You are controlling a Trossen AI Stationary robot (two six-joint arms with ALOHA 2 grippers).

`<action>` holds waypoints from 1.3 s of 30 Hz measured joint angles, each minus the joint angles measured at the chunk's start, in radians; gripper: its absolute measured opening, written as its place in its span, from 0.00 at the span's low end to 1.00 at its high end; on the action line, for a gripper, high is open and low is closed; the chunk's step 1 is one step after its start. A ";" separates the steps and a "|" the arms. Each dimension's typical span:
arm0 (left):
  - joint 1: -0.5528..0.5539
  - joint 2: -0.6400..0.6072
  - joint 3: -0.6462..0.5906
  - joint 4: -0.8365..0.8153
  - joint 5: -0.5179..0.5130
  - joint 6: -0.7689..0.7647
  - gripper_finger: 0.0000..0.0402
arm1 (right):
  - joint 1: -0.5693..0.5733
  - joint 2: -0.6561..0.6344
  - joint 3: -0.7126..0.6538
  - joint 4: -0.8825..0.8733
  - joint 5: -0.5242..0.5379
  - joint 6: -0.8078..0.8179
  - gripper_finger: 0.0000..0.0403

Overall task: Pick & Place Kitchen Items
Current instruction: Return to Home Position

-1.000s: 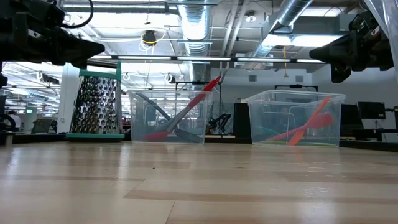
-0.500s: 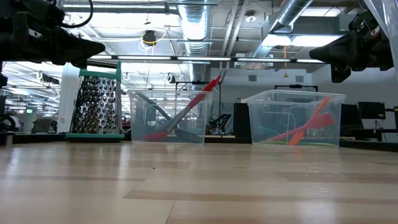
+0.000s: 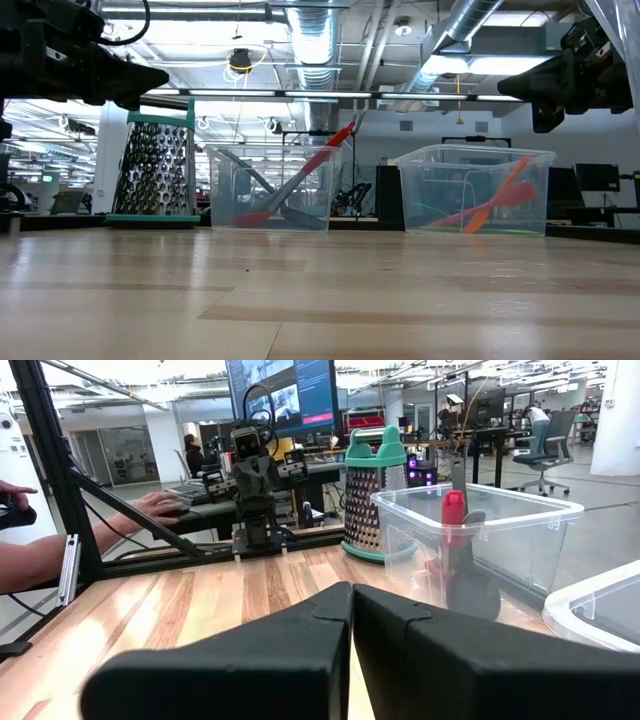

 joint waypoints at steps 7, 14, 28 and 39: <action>0.000 0.000 0.000 -0.006 0.000 0.000 0.01 | 0.000 0.000 0.000 0.000 0.000 0.000 0.02; 0.000 0.000 0.000 -0.009 0.000 0.000 0.01 | 0.000 0.000 0.000 0.000 0.000 0.000 0.02; 0.000 0.000 0.000 -0.017 0.000 0.000 0.01 | 0.000 0.000 0.000 0.000 0.000 0.000 0.02; 0.000 0.000 0.000 -0.017 0.000 0.000 0.01 | 0.000 0.000 0.000 0.000 0.000 0.000 0.02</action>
